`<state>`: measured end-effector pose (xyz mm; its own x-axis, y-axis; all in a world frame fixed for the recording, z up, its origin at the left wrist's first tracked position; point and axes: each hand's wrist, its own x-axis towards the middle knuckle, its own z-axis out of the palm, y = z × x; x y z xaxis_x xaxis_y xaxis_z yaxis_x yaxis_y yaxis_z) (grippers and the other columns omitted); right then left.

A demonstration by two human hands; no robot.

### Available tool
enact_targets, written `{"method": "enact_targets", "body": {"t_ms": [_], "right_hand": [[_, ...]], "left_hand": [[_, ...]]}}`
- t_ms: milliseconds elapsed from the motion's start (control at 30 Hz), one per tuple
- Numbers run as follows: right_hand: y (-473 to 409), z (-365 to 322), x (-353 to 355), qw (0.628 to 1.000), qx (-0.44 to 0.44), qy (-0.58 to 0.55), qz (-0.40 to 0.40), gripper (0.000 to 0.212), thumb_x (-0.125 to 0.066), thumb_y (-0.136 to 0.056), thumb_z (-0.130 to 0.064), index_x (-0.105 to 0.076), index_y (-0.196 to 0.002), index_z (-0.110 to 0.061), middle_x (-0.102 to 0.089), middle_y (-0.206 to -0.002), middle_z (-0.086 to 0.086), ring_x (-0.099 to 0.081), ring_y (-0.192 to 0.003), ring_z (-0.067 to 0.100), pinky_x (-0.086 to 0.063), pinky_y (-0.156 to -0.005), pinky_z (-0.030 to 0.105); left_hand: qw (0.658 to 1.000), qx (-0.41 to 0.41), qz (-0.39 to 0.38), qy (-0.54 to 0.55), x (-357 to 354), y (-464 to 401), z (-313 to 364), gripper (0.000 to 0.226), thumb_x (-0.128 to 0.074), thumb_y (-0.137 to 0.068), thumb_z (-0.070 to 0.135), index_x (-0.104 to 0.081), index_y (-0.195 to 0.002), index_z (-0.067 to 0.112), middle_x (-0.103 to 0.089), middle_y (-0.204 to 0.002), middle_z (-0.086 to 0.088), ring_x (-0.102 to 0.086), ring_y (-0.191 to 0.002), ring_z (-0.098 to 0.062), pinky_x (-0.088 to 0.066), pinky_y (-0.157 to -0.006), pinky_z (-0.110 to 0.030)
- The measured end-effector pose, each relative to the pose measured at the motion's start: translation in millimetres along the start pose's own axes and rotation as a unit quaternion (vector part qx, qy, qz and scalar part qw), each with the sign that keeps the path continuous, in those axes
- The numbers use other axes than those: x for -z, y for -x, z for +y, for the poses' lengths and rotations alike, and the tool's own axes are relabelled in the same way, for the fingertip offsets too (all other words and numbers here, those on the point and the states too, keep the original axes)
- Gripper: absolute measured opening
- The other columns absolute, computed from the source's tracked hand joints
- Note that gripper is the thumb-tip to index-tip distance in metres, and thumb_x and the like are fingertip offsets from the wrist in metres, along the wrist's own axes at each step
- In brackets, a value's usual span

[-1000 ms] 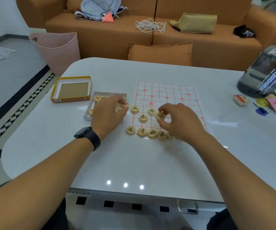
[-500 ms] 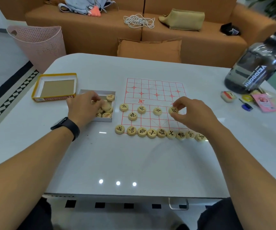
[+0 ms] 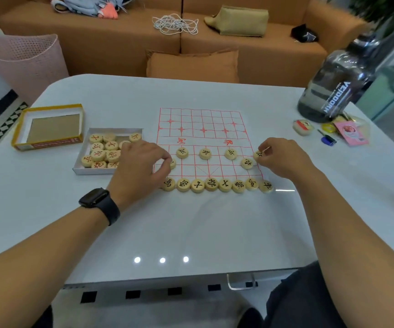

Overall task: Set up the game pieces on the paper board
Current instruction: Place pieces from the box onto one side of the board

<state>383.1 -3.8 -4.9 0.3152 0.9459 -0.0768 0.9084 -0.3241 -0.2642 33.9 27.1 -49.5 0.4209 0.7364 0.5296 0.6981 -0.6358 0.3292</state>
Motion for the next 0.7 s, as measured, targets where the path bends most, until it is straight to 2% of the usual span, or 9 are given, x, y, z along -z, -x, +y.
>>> {"method": "enact_targets", "body": {"t_ms": [133,267,533,700], "right_hand": [[-6.4,-4.4,-5.6,1.0,0.014,0.011,0.026,0.032,-0.064,-0.095,-0.043,-0.063,-0.124,-0.03,-0.068,-0.116,-0.006,-0.062,-0.102,0.019,-0.052,-0.081,0.038],[-9.7,-1.1,-13.4,1.0,0.014,0.023,0.011,0.031,-0.062,-0.096,-0.04,-0.063,-0.125,-0.031,-0.068,-0.118,-0.004,-0.062,-0.105,0.021,-0.054,-0.084,0.04],[-13.5,-1.9,-18.8,1.0,0.016,0.016,0.005,0.036,-0.06,-0.099,-0.034,-0.059,-0.135,-0.029,-0.066,-0.129,-0.003,-0.06,-0.116,0.023,-0.052,-0.09,0.042],[-16.7,-1.5,-20.6,1.0,0.007,0.016,0.01,0.035,-0.057,-0.101,-0.033,-0.06,-0.136,-0.029,-0.067,-0.129,-0.001,-0.06,-0.115,0.025,-0.05,-0.088,0.041]], "left_hand": [[0.999,-0.027,-0.007,0.018,-4.3,5.8,6.1,0.021,-0.054,-0.093,0.032,-0.07,-0.084,0.022,-0.068,-0.085,0.013,-0.055,-0.086,-0.013,-0.03,-0.08,-0.037],[0.998,-0.054,-0.019,0.018,-4.0,9.0,10.3,0.016,-0.057,-0.092,0.028,-0.07,-0.084,0.023,-0.068,-0.085,0.013,-0.055,-0.086,-0.011,-0.025,-0.081,-0.031],[0.997,-0.054,-0.046,0.02,-3.9,9.4,8.1,0.011,-0.061,-0.092,0.025,-0.069,-0.085,0.023,-0.067,-0.084,0.012,-0.056,-0.085,-0.013,-0.027,-0.08,-0.032],[0.997,-0.044,-0.05,0.029,-2.0,6.8,6.2,0.013,-0.059,-0.092,0.027,-0.069,-0.084,0.024,-0.066,-0.083,0.013,-0.056,-0.083,-0.012,-0.025,-0.079,-0.03]]}}
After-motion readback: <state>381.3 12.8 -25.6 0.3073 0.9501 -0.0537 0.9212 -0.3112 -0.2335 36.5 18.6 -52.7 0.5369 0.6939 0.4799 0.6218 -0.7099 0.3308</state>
